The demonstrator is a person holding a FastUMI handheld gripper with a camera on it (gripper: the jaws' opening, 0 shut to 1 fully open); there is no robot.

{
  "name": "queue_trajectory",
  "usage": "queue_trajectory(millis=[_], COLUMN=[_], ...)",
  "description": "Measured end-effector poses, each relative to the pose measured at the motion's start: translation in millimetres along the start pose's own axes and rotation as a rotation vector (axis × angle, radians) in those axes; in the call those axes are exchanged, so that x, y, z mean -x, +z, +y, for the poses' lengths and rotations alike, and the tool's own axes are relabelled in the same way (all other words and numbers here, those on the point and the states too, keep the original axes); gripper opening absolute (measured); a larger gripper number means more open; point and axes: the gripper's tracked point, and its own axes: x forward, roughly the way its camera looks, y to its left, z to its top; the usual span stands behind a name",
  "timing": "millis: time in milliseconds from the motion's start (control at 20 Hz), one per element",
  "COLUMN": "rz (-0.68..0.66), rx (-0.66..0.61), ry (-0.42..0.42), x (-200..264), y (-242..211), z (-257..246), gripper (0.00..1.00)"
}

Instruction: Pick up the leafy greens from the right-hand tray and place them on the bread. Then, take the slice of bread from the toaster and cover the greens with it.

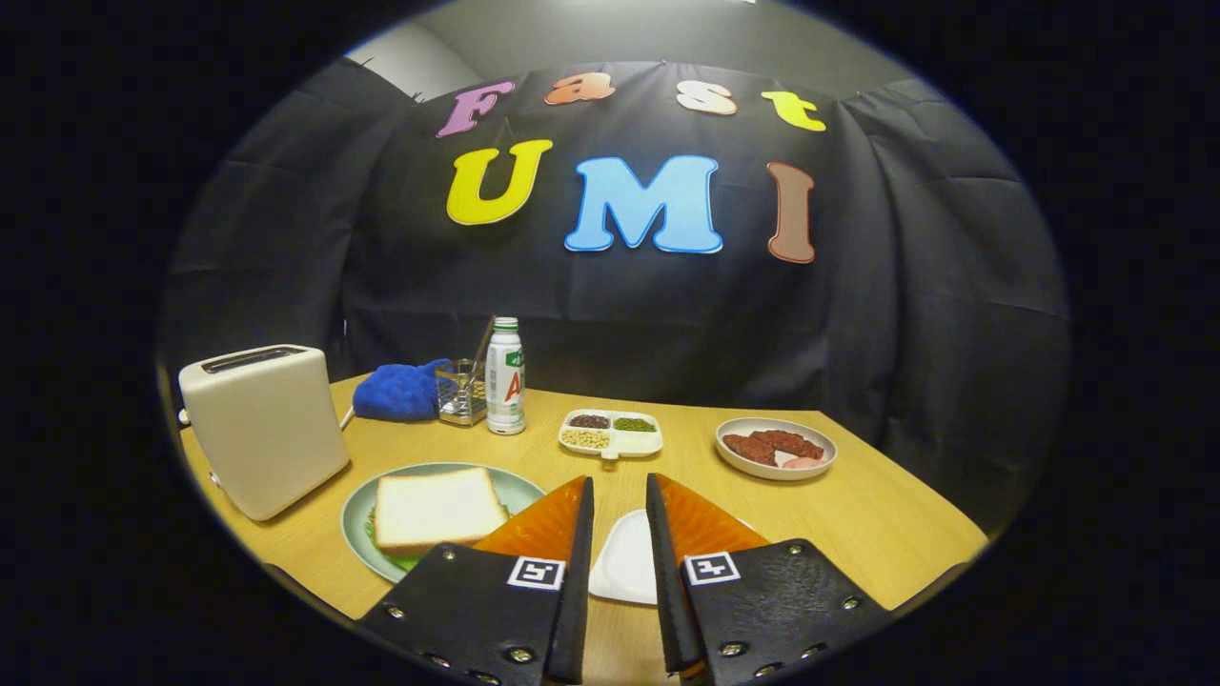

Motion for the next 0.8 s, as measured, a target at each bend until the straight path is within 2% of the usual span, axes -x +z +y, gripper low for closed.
queue_trajectory(millis=[250,450,550,700,800], rz=[-0.096,-0.079,-0.074,-0.106,-0.135], rx=[-0.006,-0.072,-0.071,-0.025,-0.025], ry=[-0.008,0.007,-0.026,-0.124,-0.086], x=[26.8,34.8,34.2,30.9,32.3], y=[13.5,2.5,-2.1,-7.5,-7.1], z=[-38.6,-68.7,-95.8,-149.1,-166.0], gripper=[0.31,0.32,0.31,0.31,0.31])
